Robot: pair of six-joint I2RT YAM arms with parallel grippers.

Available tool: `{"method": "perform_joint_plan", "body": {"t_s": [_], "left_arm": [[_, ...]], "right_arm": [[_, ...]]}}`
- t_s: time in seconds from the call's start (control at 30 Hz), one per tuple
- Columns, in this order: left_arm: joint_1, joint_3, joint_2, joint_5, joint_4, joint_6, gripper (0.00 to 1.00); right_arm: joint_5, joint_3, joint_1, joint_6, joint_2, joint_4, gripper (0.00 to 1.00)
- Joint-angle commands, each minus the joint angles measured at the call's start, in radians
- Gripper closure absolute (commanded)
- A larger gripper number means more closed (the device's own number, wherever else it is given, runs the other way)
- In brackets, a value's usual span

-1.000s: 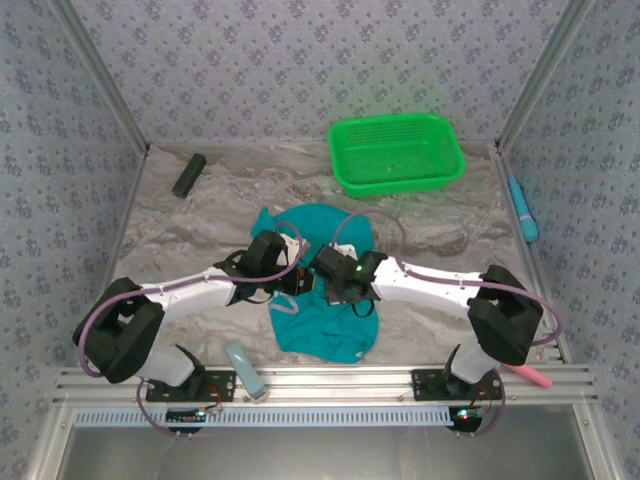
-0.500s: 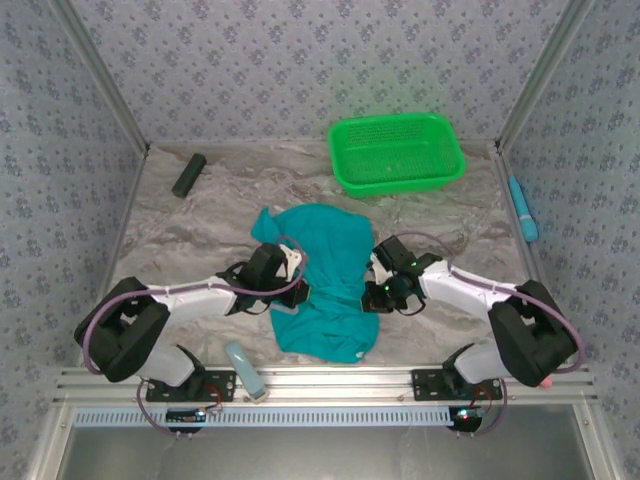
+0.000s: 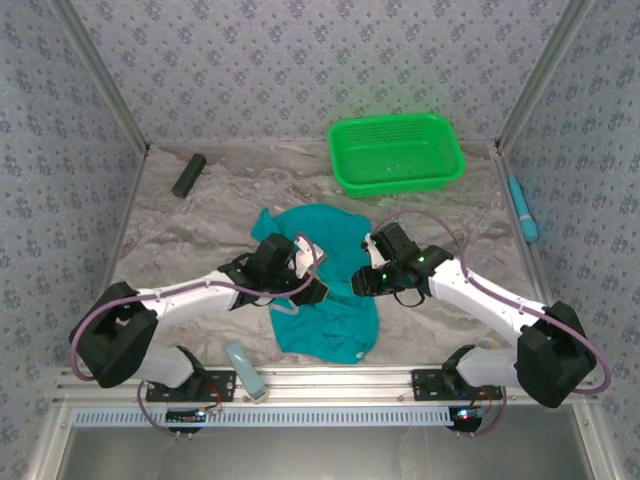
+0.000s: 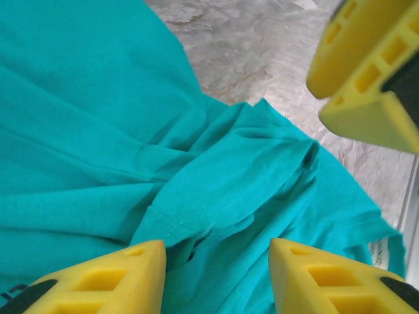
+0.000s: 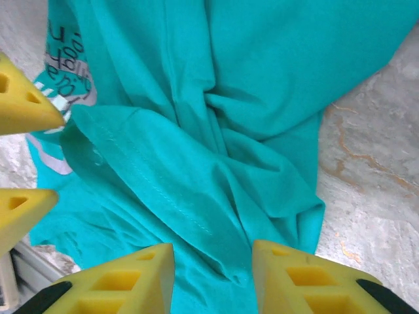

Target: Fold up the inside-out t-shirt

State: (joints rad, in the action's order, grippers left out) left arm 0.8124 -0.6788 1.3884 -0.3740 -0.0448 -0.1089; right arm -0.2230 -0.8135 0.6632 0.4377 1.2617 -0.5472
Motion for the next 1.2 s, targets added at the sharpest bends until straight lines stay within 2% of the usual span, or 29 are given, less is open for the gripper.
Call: {"method": "perform_joint_plan", "body": {"t_s": [0.0,0.07,0.17,0.33,0.47,0.77,0.83,0.9,1.0,1.07,1.13,1.17], "left_arm": [[0.016,-0.009,-0.011,-0.006,0.064,0.230,0.51],[0.021,0.001,-0.021,-0.006,0.055,0.314,0.49],[0.026,0.009,-0.024,0.008,0.026,0.424,0.47],[0.025,-0.026,0.019,0.057,-0.004,0.540,0.47],[0.025,-0.077,0.086,0.044,0.016,0.614,0.46],[0.021,-0.209,0.203,-0.001,0.060,0.719,0.48],[0.018,-0.248,0.234,-0.024,0.091,0.730,0.52],[0.014,-0.275,0.258,-0.051,0.106,0.734,0.65],[-0.010,-0.295,0.260,-0.126,0.106,0.710,0.99],[-0.032,-0.319,0.250,-0.152,0.131,0.666,1.00],[-0.060,-0.355,0.240,-0.134,0.166,0.562,1.00],[-0.080,-0.372,0.232,-0.126,0.186,0.489,1.00]], "right_arm": [[0.082,0.000,0.028,0.000,0.014,-0.048,0.61],[0.101,0.011,0.054,0.013,0.016,-0.039,0.57],[0.106,0.031,0.078,0.039,0.039,0.004,0.60],[0.130,0.036,0.080,0.069,0.081,0.082,0.85],[0.131,0.041,0.072,0.051,0.058,0.114,0.99],[0.082,0.066,0.031,-0.002,-0.028,0.139,1.00],[0.068,0.078,0.023,-0.003,-0.047,0.158,1.00],[0.043,0.090,0.015,-0.004,-0.071,0.190,1.00],[0.028,0.106,0.013,-0.013,-0.112,0.235,1.00],[0.066,0.112,0.011,-0.026,-0.136,0.236,1.00],[0.121,0.126,0.006,-0.050,-0.149,0.235,1.00],[0.175,0.134,0.004,-0.054,-0.152,0.224,0.92]]}}
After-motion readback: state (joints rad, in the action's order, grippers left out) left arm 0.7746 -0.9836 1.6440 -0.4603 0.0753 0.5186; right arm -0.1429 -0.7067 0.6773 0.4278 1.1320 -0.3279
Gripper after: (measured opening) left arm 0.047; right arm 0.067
